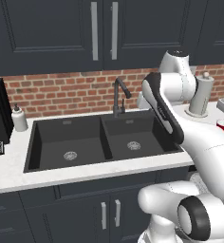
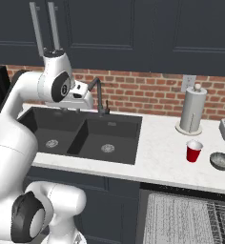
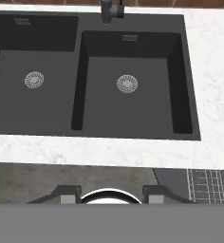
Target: Pick up the cup and bowl from the counter, place them in the dishwasher, and close the dishwasher door.
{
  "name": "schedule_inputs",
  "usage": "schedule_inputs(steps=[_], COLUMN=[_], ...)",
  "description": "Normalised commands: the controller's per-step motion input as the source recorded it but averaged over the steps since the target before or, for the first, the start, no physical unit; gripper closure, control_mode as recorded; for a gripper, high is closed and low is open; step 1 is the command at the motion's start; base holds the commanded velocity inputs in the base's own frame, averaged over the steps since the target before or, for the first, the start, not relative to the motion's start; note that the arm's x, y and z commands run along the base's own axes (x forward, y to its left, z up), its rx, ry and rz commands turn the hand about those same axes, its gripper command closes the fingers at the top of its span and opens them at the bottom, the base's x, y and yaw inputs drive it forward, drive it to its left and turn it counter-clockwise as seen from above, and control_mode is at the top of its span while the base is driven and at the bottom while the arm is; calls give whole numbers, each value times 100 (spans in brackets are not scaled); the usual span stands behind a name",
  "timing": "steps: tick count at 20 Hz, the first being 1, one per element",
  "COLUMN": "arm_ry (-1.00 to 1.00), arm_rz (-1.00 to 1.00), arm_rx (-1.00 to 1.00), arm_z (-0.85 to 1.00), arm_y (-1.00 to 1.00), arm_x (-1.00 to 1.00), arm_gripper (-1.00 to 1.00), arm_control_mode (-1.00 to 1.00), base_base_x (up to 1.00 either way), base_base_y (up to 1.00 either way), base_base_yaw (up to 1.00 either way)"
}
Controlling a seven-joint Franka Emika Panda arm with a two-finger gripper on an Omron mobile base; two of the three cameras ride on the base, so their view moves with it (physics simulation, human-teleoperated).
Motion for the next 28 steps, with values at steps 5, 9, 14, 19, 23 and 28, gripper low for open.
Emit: schedule_inputs(steps=[5, 9, 14, 19, 23, 28], arm_ry=[0, 1, 2, 9, 12, 12], arm_rz=[-1, -11, -17, -21, -22, -27], arm_rx=[0, 0, 6, 9, 11, 10], arm_z=[0, 0, 0, 0, 0, 0], arm_y=[-5, -47, -82, -93, -95, -81], arm_x=[-18, -17, -7, 0, 0, 0], arm_gripper=[-100, -100, -100, -100, -100, -100], arm_control_mode=[-100, -100, -100, -100, -100, -100], base_base_x=[0, 0, 0, 0, 0, 0], base_base_y=[0, 0, 0, 0, 0, 0], base_base_yaw=[0, 0, 0, 0, 0, 0])
